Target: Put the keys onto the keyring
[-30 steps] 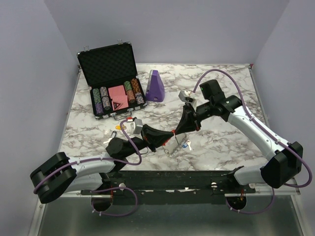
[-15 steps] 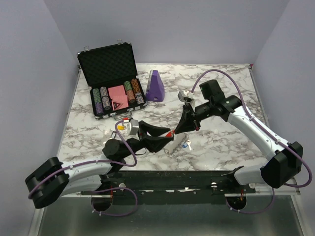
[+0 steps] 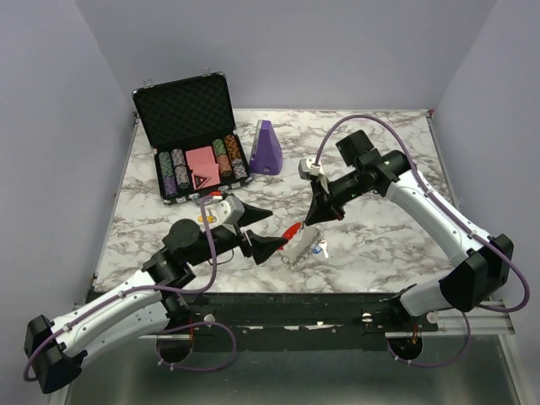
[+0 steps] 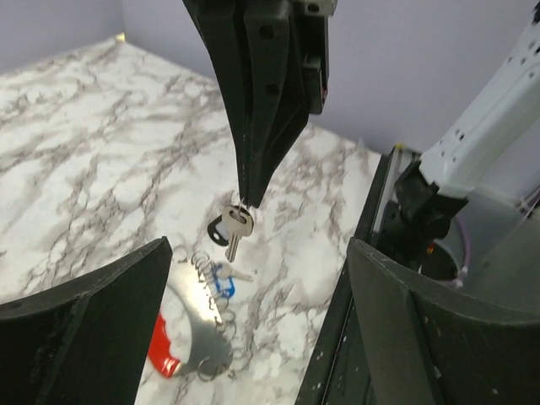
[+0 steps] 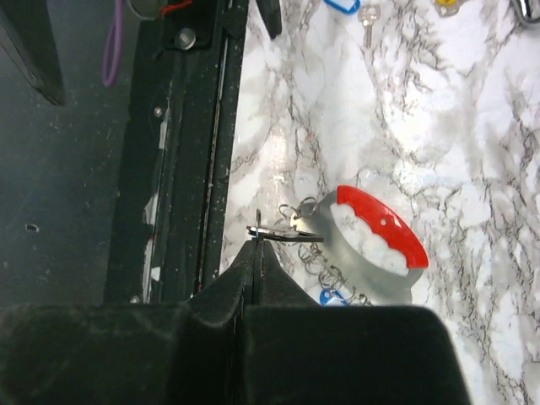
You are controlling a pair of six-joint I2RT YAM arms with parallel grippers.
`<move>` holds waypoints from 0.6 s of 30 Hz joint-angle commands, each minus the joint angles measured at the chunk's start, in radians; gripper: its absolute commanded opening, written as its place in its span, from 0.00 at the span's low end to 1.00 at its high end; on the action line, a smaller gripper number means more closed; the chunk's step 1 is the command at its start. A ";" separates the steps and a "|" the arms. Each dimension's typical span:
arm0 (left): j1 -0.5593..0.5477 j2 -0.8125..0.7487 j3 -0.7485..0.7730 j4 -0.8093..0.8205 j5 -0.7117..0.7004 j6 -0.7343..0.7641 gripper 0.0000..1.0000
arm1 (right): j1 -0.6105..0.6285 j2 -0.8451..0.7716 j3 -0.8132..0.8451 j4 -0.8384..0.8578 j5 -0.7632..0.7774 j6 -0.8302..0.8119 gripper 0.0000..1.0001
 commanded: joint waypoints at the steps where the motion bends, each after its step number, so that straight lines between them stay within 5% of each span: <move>1: 0.010 0.117 0.085 -0.251 0.099 0.092 0.87 | 0.026 0.034 0.032 -0.102 0.093 -0.049 0.01; 9: 0.010 0.311 0.177 -0.153 0.146 0.190 0.58 | 0.037 0.040 0.016 -0.097 0.110 -0.043 0.01; 18: 0.010 0.368 0.145 0.023 0.215 0.208 0.44 | 0.040 0.048 0.018 -0.097 0.093 -0.047 0.01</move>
